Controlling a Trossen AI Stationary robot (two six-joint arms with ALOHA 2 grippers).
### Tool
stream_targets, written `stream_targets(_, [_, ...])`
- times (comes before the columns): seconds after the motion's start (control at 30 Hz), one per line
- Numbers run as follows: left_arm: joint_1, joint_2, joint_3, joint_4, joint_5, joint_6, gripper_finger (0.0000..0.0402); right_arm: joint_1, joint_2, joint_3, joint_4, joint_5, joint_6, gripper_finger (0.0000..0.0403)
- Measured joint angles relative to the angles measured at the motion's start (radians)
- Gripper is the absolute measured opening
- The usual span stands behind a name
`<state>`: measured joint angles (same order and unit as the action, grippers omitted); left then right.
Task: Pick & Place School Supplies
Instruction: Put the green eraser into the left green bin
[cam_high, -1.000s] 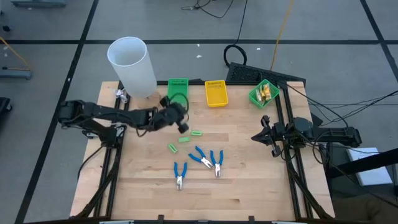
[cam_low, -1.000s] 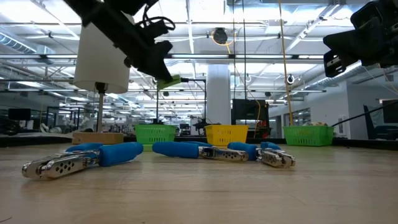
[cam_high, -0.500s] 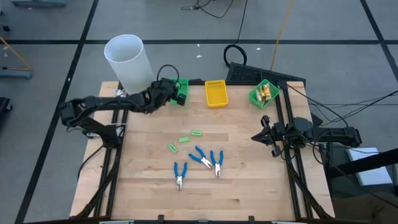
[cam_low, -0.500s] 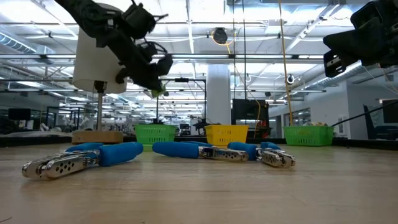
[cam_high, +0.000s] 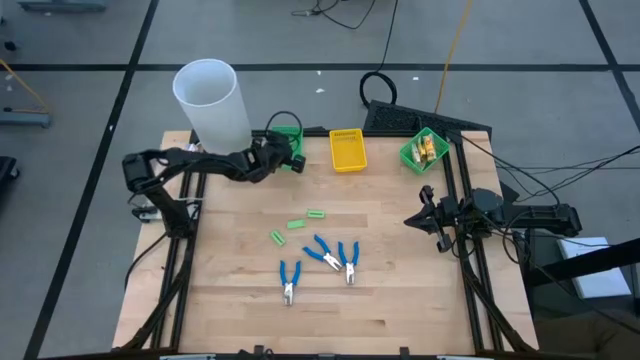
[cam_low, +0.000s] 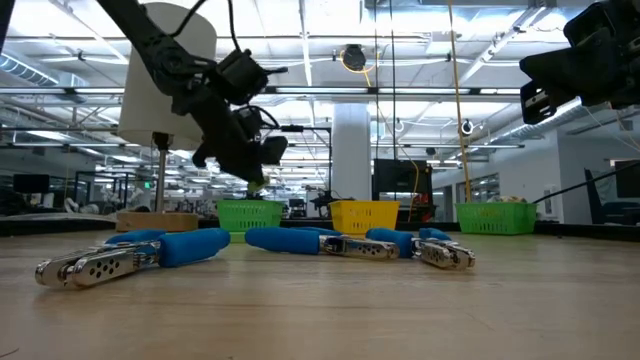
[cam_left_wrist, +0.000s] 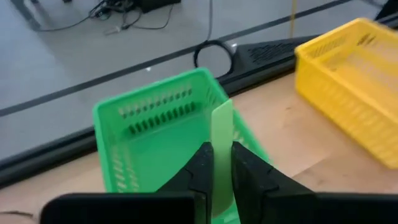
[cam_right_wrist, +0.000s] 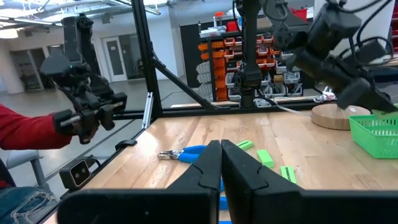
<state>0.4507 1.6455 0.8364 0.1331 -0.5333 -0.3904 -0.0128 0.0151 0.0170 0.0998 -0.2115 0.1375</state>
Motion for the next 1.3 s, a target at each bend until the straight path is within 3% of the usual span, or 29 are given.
stream_targets(0.13, [0.000,0.026,0.000,-0.001,-0.018,-0.012,0.0058,0.000,0.000,0.000,0.000,0.000,0.000,0.0004])
stream_targets(0.47, [0.000,0.031,0.000,0.000,-0.018,-0.013,0.0058,0.000,0.000,0.000,0.000,0.000,0.000,0.0004])
stream_targets(0.93, [-0.002,0.030,0.000,0.014,-0.013,0.029,0.0155,0.000,0.000,0.000,0.000,0.000,0.000,0.0004])
stream_targets(1.1, [-0.030,0.001,0.000,0.061,0.132,0.213,0.0179,0.000,0.000,0.000,0.000,0.000,0.000,0.0004])
stream_targets(1.3, [-0.102,-0.064,0.000,0.074,0.274,0.337,0.0177,0.000,0.000,0.000,0.000,0.000,0.000,0.0004])
